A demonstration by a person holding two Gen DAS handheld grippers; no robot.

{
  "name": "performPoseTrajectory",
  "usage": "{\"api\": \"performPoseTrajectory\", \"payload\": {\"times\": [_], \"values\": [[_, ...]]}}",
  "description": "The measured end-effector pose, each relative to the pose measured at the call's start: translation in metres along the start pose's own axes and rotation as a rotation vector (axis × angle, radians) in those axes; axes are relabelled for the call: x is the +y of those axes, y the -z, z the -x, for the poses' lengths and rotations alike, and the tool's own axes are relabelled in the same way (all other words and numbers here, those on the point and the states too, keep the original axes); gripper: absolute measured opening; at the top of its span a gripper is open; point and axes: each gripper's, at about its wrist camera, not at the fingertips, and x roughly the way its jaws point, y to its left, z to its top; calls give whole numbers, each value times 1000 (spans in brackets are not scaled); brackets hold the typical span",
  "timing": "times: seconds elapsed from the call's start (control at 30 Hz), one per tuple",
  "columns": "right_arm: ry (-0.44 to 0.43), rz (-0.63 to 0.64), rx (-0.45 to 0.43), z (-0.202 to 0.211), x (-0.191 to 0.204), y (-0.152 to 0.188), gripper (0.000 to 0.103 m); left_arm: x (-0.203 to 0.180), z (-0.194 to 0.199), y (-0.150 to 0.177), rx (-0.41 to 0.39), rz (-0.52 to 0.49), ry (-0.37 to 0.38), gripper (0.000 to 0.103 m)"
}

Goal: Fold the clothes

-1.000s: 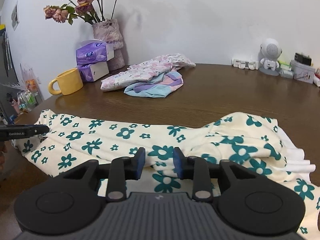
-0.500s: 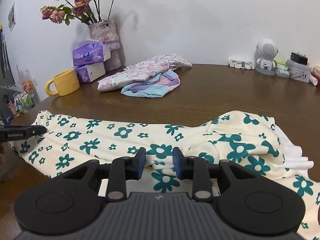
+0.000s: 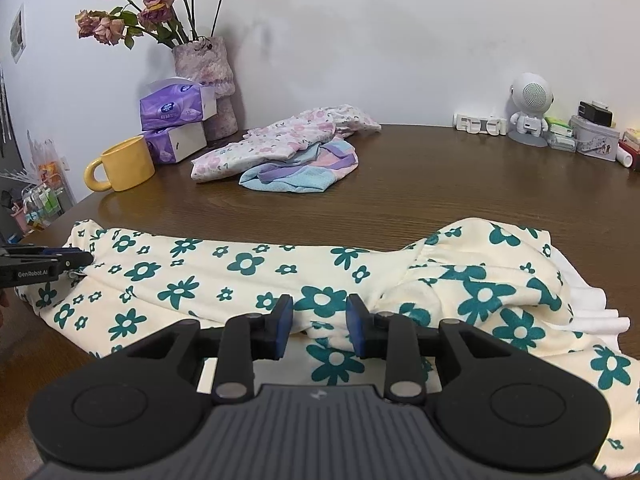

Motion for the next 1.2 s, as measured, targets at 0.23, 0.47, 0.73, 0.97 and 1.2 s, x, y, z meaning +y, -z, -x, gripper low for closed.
{"api": "performPoseTrajectory", "payload": {"times": [0.23,0.47,0.73,0.97,1.2], "values": [[19,13,-5,-2,14,2,34,8,-2,-1,-3,8,0,23],[40,15,-10,-4,20,5,34,9,-2,-1,-7,-6,-1,23],[46,-8,-22,0,26,11,35,15,-3,-1,-8,7,14,23],[57,2,-11,1,32,11,35,14,-3,-1,-8,-9,5,23],[57,5,-8,3,37,12,35,18,-4,-1,-4,-15,7,23]]}}
